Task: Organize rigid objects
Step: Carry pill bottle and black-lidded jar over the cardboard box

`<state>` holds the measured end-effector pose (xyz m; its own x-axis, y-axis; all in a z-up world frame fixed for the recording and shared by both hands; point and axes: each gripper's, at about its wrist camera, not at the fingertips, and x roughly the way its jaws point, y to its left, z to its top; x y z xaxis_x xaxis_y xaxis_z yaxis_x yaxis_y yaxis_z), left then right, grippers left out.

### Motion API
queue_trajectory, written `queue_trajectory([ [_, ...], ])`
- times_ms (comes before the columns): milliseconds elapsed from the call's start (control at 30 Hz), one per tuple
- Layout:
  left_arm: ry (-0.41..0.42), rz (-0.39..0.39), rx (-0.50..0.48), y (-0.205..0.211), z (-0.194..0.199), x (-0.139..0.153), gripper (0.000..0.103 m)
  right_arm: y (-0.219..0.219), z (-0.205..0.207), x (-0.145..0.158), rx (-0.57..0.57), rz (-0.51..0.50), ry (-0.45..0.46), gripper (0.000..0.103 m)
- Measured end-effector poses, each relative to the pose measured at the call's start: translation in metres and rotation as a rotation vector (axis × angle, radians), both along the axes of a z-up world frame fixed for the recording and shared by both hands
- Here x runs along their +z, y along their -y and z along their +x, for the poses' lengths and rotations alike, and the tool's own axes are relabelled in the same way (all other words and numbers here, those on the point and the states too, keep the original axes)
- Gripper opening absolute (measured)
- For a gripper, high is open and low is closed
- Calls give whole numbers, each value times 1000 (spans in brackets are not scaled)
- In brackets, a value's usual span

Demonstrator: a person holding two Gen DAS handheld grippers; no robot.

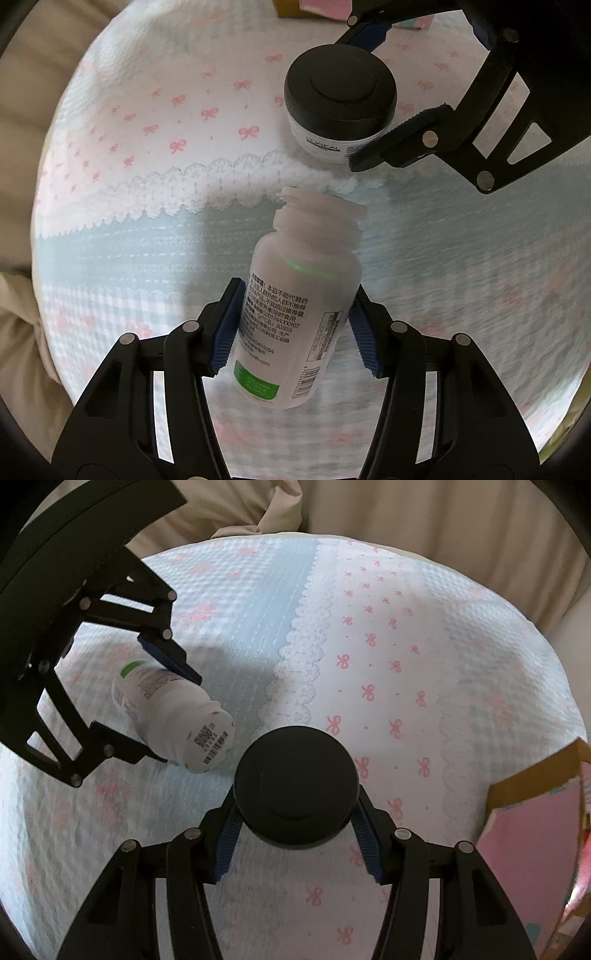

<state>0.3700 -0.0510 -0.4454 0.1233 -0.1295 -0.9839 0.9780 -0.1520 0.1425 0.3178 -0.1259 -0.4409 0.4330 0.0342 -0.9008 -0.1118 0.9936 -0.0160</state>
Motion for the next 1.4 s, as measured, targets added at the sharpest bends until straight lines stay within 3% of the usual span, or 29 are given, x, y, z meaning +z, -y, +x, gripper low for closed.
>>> queue_trajectory([
  [167, 8, -25, 49, -13, -10, 27, 52, -2, -14, 21, 0, -15, 16, 52],
  [333, 33, -61, 100, -26, -28, 74, 52, -4, -30, 58, -6, -32, 42, 52],
  [533, 38, -121, 195, -43, -53, 139, 52, -9, -62, 118, -22, -41, 71, 52],
  [767, 23, -148, 244, -43, -98, 207, 52, 8, -101, 203, -101, 31, 42, 52],
  [1067, 48, -192, 282, 1, -135, 253, 52, 63, -138, 277, -156, 5, 83, 52],
  [1400, 9, -310, 507, 107, -145, 287, 52, 172, -166, 311, -164, 47, 107, 52],
])
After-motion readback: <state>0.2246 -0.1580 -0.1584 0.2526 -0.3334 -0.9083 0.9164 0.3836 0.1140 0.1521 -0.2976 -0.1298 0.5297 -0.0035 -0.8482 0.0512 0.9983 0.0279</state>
